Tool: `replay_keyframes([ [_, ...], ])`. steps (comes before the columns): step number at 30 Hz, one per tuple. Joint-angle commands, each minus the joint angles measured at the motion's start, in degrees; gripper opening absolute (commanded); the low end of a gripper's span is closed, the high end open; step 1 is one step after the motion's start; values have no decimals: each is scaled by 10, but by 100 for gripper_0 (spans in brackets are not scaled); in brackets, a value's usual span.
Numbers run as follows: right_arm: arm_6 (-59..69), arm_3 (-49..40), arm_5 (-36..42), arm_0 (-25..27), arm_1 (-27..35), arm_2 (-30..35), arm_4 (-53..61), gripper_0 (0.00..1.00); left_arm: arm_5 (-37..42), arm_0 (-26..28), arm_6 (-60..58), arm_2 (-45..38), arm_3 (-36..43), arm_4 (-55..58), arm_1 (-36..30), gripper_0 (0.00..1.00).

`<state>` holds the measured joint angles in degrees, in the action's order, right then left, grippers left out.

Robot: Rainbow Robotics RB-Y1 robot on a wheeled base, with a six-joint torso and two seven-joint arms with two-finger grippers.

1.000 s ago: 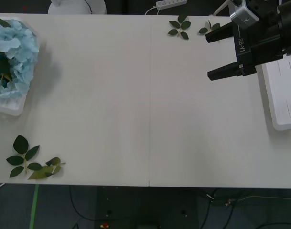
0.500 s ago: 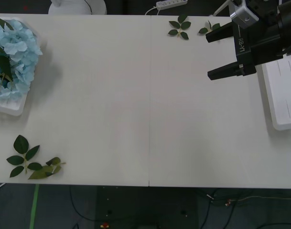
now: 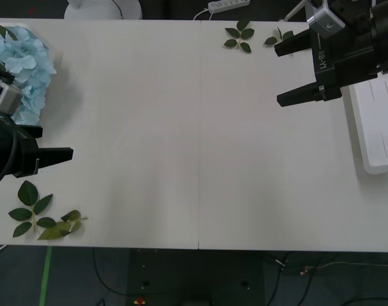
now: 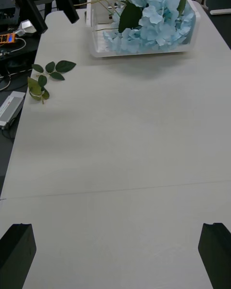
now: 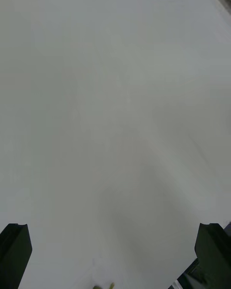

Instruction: Place the red flowers into the right box and the blue flowers into the left box. If a person shows an open palm, hand one flower to the person first, then continue sorting.

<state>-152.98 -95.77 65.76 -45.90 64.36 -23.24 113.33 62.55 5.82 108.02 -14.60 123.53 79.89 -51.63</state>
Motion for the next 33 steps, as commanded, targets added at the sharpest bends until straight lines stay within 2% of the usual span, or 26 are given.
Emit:
replay_keyframes([
  [1,-20,-3,-5,-26,20,15,-2,100,95,-53,-13,-41,43,7,52,100],
  [7,-20,-3,-5,-26,20,15,-2,100,117,-39,129,-81,23,123,108,100],
  [11,-20,-3,-5,-26,20,15,-2,100,70,-10,245,-61,-7,213,103,100],
  [15,-20,-3,-5,-26,20,15,-2,100,-9,14,350,-1,-31,312,43,100],
  [22,-20,-3,-5,-26,20,15,-2,100,-136,19,422,93,-33,418,-104,100],
  [24,-20,-3,-5,-26,20,15,-2,100,-165,4,436,122,-39,458,-161,100],
  [26,-20,-3,-5,-26,20,15,-2,100,-167,-17,439,137,-54,488,-190,100],
  [29,-20,-3,-5,-26,20,15,-2,100,-167,-56,467,163,-81,521,-219,100],
  [33,-20,-3,-5,-26,20,15,-2,100,-168,-89,470,202,-95,548,-226,100],
])
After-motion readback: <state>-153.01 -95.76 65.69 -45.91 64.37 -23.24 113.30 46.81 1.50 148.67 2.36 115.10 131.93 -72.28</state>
